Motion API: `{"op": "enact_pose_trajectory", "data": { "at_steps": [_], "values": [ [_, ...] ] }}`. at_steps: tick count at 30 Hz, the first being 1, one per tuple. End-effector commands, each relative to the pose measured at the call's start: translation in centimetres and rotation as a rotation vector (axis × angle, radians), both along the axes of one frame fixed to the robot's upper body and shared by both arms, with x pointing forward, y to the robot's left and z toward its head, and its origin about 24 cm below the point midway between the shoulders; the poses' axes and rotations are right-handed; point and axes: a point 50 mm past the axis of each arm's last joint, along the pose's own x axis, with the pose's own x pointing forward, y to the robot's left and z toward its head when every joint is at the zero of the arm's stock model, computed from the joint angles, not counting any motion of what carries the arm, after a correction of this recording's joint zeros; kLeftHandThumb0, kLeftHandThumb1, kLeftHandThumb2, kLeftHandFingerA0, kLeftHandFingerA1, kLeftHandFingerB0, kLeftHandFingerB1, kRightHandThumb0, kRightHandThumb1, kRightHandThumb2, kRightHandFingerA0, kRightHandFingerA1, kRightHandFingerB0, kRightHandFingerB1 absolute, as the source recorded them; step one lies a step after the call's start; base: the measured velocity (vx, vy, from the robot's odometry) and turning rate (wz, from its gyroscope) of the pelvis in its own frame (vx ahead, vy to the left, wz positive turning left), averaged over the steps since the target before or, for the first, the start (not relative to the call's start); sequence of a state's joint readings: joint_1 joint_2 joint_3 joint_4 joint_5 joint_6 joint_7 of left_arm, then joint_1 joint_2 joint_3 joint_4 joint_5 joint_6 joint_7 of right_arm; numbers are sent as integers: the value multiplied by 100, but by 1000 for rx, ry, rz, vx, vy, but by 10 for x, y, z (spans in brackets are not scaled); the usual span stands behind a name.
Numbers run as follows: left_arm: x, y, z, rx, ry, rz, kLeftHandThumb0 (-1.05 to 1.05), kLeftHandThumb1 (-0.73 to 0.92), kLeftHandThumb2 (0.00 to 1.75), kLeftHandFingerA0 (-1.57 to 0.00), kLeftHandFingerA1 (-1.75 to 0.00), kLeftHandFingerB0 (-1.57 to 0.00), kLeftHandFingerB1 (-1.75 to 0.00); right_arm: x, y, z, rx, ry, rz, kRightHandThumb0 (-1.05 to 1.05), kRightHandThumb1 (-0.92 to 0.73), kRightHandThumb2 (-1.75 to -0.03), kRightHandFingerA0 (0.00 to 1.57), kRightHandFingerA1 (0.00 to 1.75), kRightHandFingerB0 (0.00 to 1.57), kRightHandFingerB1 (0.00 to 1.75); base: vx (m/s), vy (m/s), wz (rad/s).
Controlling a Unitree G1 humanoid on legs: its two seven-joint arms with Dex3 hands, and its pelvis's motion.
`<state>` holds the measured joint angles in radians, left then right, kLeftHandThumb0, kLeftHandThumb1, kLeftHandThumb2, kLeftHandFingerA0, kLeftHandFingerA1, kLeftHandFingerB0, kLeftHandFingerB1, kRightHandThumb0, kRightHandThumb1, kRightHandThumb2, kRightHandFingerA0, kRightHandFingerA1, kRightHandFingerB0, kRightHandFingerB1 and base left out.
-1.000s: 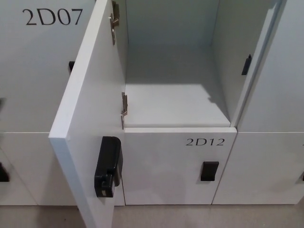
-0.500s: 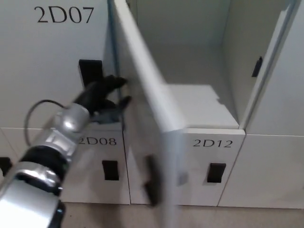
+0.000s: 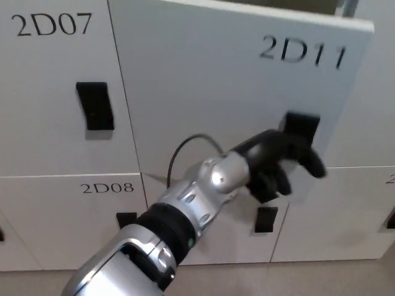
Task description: The robot uses its left hand to push the door of an open cabinet towards the right and closes it
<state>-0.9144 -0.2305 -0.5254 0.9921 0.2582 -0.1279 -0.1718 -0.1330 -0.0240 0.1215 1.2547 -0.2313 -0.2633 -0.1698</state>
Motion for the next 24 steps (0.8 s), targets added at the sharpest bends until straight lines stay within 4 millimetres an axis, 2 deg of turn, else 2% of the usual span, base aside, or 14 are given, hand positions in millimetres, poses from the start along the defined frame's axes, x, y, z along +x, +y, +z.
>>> {"op": "enact_pose_trajectory", "data": {
  "at_steps": [1,3,4,8,9,10,11,15,16,18,19,21,23,24],
  "values": [
    [-179,-121,121,-255,-351,-1028,57,92,133,-53,-77,-41,-71,7,-11,5,-38,-27,-4,-58,-87,-66,34,36,30,32,0,0,0],
    [-173,-116,113,-216,-317,-1013,45,92,132,-47,-74,-37,-68,1,-12,3,-35,-15,-8,-58,-87,-66,34,36,30,32,0,0,0],
    [-162,-104,98,-188,-304,-977,48,87,99,-21,-57,-12,-50,-1,-12,2,-32,-12,-12,-58,-87,-66,34,36,30,32,0,0,0],
    [-143,-80,83,-107,-268,-914,15,83,99,-8,-46,-3,-42,-2,-15,2,-31,-14,-25,-58,-87,-66,34,36,30,32,0,0,0],
    [-131,-63,72,-64,-243,-863,-8,89,124,-4,-47,-2,-45,0,-16,3,-32,-18,-30,-58,-87,-66,34,36,30,32,0,0,0],
    [-125,-52,65,-36,-224,-832,-8,89,124,-4,-47,-2,-45,1,-17,3,-33,-20,-33,-58,-87,-66,34,36,30,32,0,0,0],
    [-120,-38,58,-2,-209,-799,-26,92,82,0,-28,-4,-26,1,-18,4,-34,-21,-35,-58,-87,-66,34,36,30,32,0,0,0],
    [-115,3,33,68,-163,-698,-36,92,83,-4,-23,-3,-22,2,-21,5,-38,-23,-37,-58,-87,-66,34,36,30,32,0,0,0],
    [-118,27,17,77,-123,-644,-43,92,82,-8,-27,-7,-27,2,-22,5,-38,-22,-39,-58,-87,-66,34,36,30,32,0,0,0],
    [-122,43,7,66,-93,-601,-43,92,82,-8,-27,-7,-27,2,-22,5,-38,-22,-40,-58,-87,-66,34,36,30,32,0,0,0],
    [-130,67,-8,66,-56,-531,-56,83,90,-8,-32,-4,-32,1,-24,5,-41,-20,-42,-58,-87,-66,34,36,30,32,0,0,0],
    [-137,87,-20,73,-10,-466,-58,82,94,-4,-33,-2,-33,2,-28,6,-45,-23,-45,-58,-87,-66,34,36,30,32,0,0,0],
    [-147,119,-34,88,45,-359,-64,78,91,-12,-37,-12,-37,7,-32,9,-51,-32,-49,-58,-87,-66,34,36,30,32,0,0,0],
    [-151,128,-39,78,72,-325,-82,85,75,-37,-36,-29,-32,4,-32,8,-45,-43,-82,-52,-80,-64,31,36,34,34,0,0,0]
  ]
}}
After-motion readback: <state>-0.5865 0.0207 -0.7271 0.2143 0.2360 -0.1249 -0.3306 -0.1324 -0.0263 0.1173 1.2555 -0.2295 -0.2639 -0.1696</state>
